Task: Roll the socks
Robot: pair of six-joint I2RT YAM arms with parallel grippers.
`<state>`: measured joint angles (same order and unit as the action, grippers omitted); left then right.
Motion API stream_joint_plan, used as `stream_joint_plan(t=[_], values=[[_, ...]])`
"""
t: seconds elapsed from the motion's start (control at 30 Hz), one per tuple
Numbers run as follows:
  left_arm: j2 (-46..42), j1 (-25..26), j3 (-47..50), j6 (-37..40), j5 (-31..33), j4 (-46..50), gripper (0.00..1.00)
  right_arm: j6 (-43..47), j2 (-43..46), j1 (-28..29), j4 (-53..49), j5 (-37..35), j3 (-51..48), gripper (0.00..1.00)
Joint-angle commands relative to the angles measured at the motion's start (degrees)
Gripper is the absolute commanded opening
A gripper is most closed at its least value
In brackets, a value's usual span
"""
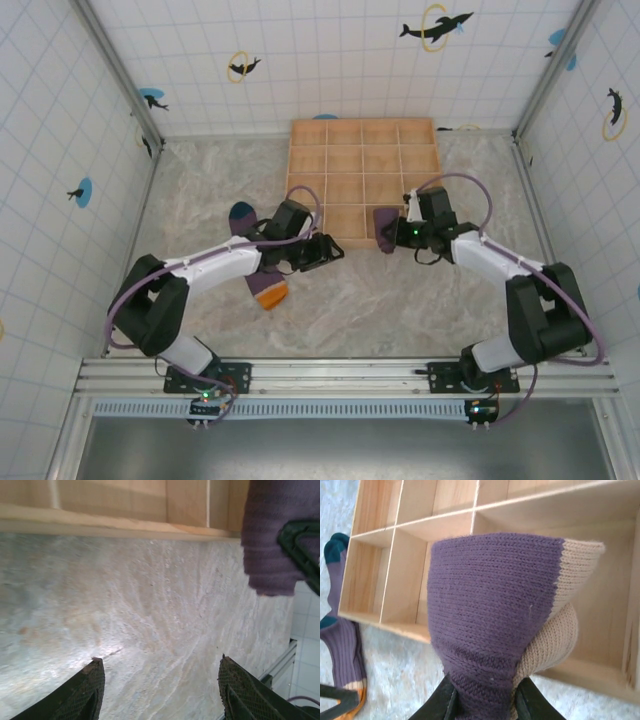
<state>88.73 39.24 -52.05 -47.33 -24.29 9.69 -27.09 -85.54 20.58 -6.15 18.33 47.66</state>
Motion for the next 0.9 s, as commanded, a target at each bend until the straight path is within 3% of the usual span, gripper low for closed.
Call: stream_joint_plan(t=[0.0, 0.23, 0.5, 0.67, 0.87], values=[[-2.4, -1.6, 1.7, 2.3, 2.2, 4.5, 0.61, 0.4, -5.5, -1.4, -4.3, 3.1, 6.0, 0.03], [-5.2, -3.8, 4.4, 2.9, 2.7, 5.5, 0.61, 1.0, -16.6, -2.3, -13.9, 7.1, 17.3, 0.01], [-6.0, -4.5, 5.4, 3.5, 3.0, 5.6, 0.6, 1.1, -21.4, -2.1, -17.9, 7.2, 21.2, 0.0], [-6.2, -4.7, 5.6, 3.6, 3.2, 5.5, 0.6, 3.6, -22.7, -1.4, -15.0, 5.1, 20.9, 0.0], [-6.7, -5.1, 6.6, 3.8, 3.8, 5.2, 0.59, 6.8, -19.9, 0.4, -2.9, 2.1, 13.4, 0.03]])
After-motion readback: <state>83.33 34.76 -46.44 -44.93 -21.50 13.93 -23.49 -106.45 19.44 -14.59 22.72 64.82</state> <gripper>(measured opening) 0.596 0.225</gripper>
